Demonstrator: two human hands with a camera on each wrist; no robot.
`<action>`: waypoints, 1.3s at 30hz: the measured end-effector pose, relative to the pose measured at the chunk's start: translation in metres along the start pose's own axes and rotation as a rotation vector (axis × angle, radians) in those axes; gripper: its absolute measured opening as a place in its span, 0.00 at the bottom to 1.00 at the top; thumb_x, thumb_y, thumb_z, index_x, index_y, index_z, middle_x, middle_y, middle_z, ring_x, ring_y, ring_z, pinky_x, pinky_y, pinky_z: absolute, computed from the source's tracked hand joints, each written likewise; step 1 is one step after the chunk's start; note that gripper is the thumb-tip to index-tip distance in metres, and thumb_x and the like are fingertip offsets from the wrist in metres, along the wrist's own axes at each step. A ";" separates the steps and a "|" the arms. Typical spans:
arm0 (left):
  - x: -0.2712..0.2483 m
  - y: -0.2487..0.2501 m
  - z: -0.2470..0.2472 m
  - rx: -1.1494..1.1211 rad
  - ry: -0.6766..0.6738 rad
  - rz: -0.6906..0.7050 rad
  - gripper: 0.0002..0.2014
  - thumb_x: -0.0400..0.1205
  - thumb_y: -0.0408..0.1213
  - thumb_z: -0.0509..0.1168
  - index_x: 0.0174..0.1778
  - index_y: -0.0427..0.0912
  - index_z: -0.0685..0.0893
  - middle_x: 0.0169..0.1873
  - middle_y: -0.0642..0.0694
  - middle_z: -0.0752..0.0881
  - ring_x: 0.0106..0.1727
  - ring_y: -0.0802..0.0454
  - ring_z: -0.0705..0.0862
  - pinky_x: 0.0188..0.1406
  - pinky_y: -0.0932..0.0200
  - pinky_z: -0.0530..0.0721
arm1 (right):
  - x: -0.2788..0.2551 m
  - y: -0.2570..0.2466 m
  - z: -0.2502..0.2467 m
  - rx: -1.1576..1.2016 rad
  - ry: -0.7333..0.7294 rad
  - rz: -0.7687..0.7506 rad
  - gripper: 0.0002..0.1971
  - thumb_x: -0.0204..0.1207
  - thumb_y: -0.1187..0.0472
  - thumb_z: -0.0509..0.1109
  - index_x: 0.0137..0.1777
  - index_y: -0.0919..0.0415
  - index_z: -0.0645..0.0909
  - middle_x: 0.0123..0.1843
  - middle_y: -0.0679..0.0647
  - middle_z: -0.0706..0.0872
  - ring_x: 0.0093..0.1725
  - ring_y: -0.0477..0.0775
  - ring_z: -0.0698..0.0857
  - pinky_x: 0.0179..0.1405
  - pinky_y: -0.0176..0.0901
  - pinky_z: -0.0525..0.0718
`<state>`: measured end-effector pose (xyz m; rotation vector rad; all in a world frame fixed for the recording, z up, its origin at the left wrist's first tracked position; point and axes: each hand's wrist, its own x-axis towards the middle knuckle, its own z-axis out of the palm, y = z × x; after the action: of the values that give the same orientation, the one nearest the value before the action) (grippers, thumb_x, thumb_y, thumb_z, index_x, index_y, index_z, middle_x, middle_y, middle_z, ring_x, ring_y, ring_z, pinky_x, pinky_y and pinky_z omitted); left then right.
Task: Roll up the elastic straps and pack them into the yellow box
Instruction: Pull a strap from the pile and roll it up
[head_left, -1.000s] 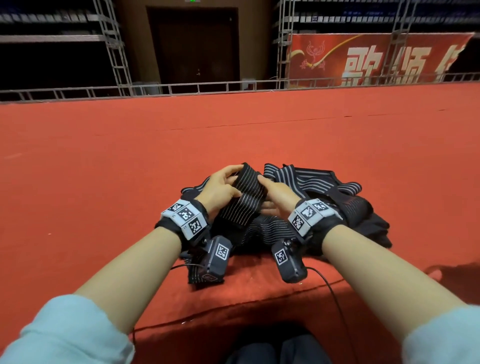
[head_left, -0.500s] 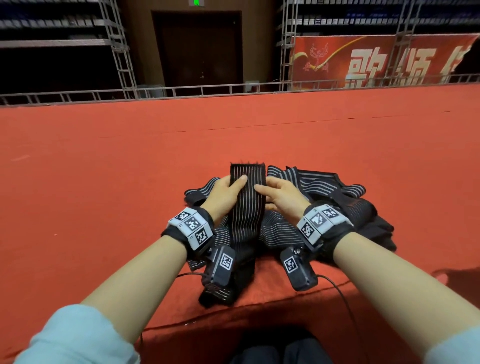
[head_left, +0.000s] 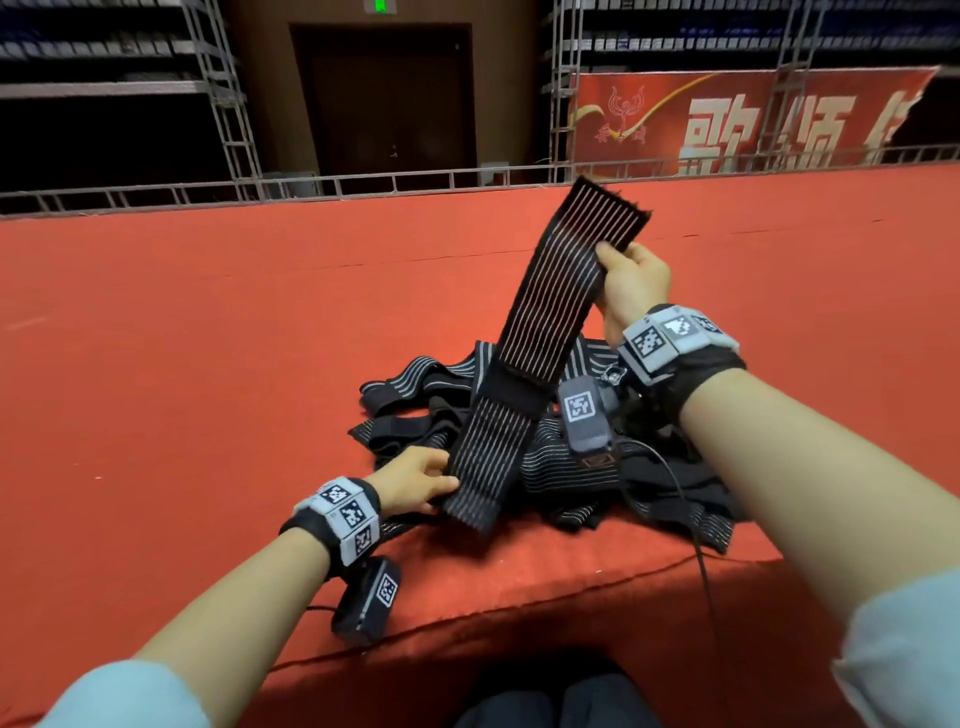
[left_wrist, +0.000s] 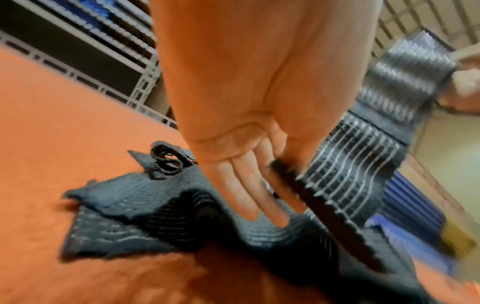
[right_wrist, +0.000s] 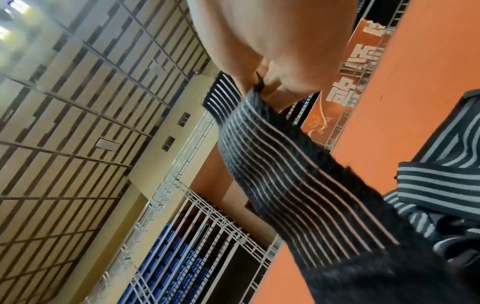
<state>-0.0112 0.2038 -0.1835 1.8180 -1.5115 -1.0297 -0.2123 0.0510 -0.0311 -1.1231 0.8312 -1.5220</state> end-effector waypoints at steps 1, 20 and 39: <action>-0.002 0.002 -0.004 -0.136 0.068 -0.007 0.06 0.85 0.26 0.59 0.46 0.38 0.80 0.40 0.44 0.82 0.34 0.62 0.82 0.32 0.66 0.84 | 0.002 0.003 -0.003 -0.033 0.032 0.012 0.03 0.75 0.63 0.69 0.41 0.56 0.83 0.47 0.56 0.91 0.48 0.58 0.91 0.54 0.60 0.88; -0.041 0.083 -0.130 -0.521 0.945 0.437 0.03 0.81 0.35 0.68 0.46 0.48 0.82 0.39 0.51 0.86 0.41 0.57 0.85 0.33 0.64 0.85 | -0.109 0.143 0.045 -1.220 -0.779 0.012 0.24 0.69 0.63 0.71 0.67 0.53 0.79 0.66 0.57 0.83 0.69 0.61 0.79 0.67 0.48 0.78; -0.047 0.039 -0.172 -0.103 1.298 0.315 0.19 0.71 0.61 0.67 0.34 0.47 0.86 0.39 0.41 0.85 0.38 0.52 0.78 0.42 0.51 0.83 | -0.117 0.161 0.073 -1.129 -0.757 -0.298 0.17 0.67 0.71 0.65 0.46 0.52 0.89 0.53 0.53 0.88 0.58 0.58 0.83 0.58 0.47 0.83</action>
<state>0.1073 0.2321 -0.0478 1.5164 -0.8081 0.2743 -0.0859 0.1294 -0.1824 -2.5173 0.9913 -0.6017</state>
